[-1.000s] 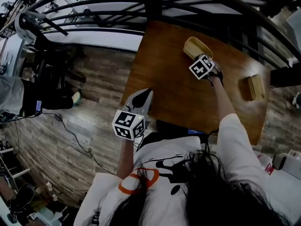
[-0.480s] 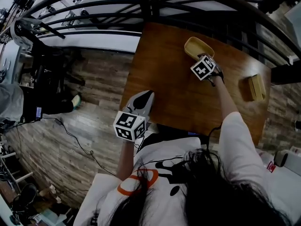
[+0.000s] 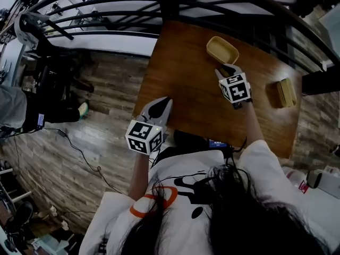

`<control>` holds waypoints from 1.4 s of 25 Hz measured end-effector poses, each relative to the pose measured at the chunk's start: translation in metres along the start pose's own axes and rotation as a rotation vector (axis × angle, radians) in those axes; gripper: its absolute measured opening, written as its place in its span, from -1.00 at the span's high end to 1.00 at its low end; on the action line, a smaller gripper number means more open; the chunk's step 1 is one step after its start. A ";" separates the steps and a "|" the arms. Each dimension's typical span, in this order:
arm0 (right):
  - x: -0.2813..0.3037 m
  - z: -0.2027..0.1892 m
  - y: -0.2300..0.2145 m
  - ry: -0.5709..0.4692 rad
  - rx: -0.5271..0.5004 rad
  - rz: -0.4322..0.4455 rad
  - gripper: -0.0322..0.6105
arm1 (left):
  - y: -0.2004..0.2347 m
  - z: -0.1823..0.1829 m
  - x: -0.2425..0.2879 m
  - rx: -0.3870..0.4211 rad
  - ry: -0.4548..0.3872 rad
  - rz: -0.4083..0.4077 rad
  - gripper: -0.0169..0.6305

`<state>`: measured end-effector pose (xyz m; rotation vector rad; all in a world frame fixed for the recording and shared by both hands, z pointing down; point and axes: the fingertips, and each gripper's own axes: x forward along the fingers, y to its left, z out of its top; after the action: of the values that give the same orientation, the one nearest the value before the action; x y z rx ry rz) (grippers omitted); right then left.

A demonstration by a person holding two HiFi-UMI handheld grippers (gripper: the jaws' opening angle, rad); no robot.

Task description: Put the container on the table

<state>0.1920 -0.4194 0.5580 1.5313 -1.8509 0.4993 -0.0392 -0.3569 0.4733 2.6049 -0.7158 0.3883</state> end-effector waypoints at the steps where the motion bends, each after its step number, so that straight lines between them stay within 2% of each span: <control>1: -0.011 0.003 0.008 -0.029 0.027 0.012 0.50 | -0.004 -0.001 -0.003 0.004 -0.004 -0.001 0.95; 5: -0.057 0.008 0.049 -0.131 0.123 0.059 0.57 | -0.021 -0.007 -0.022 0.022 -0.020 -0.007 0.95; 10: -0.111 0.003 0.104 -0.212 0.155 0.080 0.64 | -0.044 -0.018 -0.056 0.043 -0.047 -0.006 0.95; 16: -0.194 -0.049 0.147 -0.293 0.199 0.119 0.68 | -0.136 -0.054 -0.087 0.069 -0.075 -0.026 0.95; 20: -0.199 -0.038 0.201 -0.290 0.198 0.133 0.68 | -0.121 -0.067 -0.114 0.053 -0.056 -0.060 0.95; 24: -0.216 -0.047 0.231 -0.280 0.170 0.140 0.70 | -0.130 -0.074 -0.127 0.048 -0.065 -0.082 0.95; 35: -0.238 -0.052 0.248 -0.270 0.098 0.167 0.72 | -0.135 -0.058 -0.126 0.010 -0.138 -0.070 0.95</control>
<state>-0.0143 -0.1581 0.4580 1.5797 -2.2038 0.4842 -0.0804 -0.1714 0.4360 2.6777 -0.6668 0.1936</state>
